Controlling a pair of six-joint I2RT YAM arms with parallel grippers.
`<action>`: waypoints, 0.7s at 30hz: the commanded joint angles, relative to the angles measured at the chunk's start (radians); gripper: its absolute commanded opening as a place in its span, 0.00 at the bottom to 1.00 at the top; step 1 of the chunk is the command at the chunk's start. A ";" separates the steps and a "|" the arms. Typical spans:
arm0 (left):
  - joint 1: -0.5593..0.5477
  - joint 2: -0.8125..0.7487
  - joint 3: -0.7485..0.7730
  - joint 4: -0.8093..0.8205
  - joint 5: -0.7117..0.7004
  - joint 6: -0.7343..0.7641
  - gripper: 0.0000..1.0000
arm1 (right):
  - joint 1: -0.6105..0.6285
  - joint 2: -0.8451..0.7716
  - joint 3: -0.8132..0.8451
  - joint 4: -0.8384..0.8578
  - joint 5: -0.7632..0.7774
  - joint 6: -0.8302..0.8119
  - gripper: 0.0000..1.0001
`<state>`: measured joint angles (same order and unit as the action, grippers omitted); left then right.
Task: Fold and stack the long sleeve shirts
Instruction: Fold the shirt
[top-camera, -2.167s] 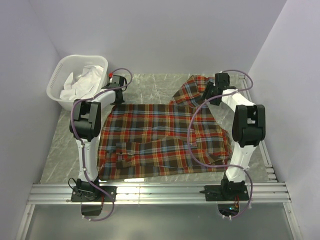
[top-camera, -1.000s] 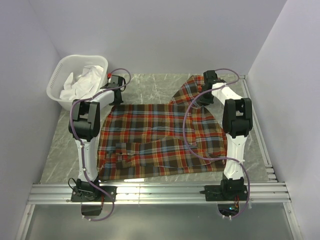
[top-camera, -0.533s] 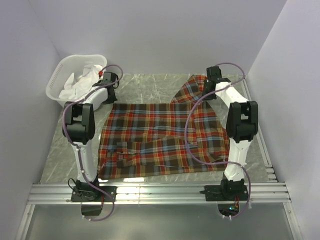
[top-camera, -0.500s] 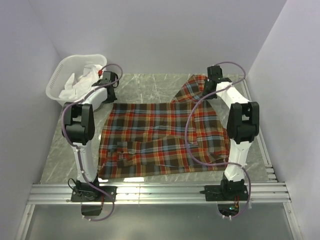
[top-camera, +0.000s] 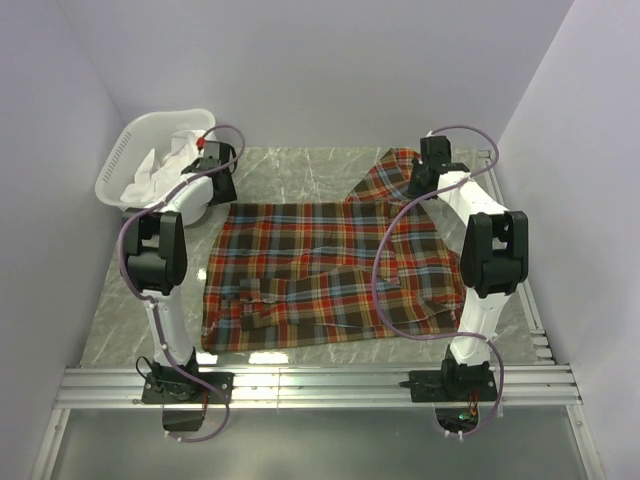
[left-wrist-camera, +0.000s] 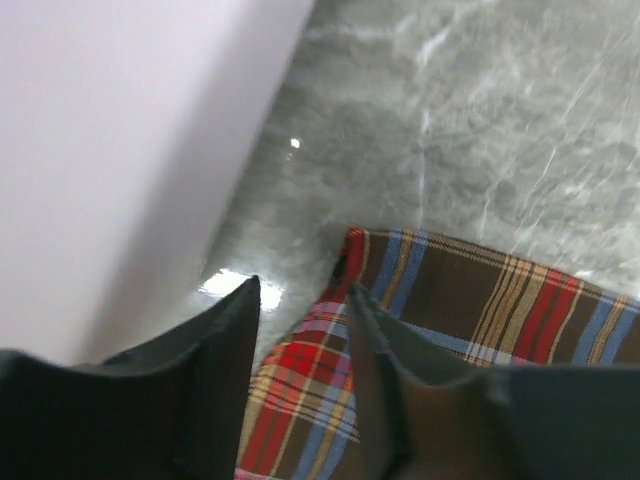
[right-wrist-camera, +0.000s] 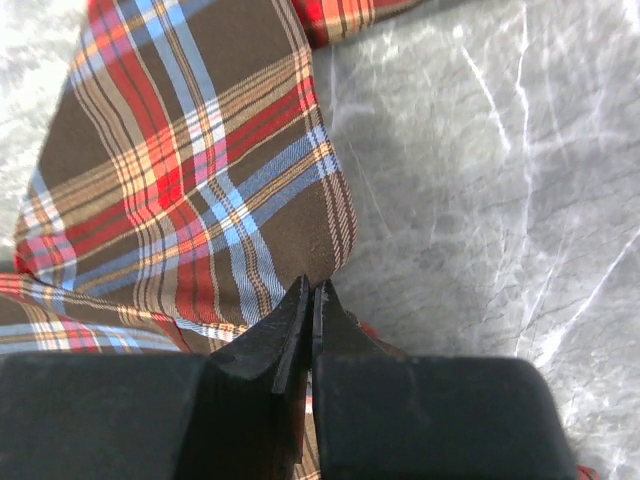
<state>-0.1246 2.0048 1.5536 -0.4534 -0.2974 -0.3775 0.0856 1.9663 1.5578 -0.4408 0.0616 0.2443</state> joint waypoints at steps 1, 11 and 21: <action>-0.003 0.026 -0.009 0.053 0.012 0.011 0.47 | -0.009 -0.026 -0.019 0.059 -0.008 -0.014 0.00; -0.029 0.049 -0.053 0.151 0.086 0.072 0.74 | -0.012 -0.014 -0.067 0.086 -0.003 -0.020 0.00; -0.044 0.127 -0.026 0.147 0.063 0.114 0.70 | -0.030 -0.015 -0.102 0.091 0.066 -0.074 0.00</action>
<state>-0.1593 2.1056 1.5009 -0.3286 -0.2337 -0.2920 0.0746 1.9675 1.4643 -0.3794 0.0772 0.2016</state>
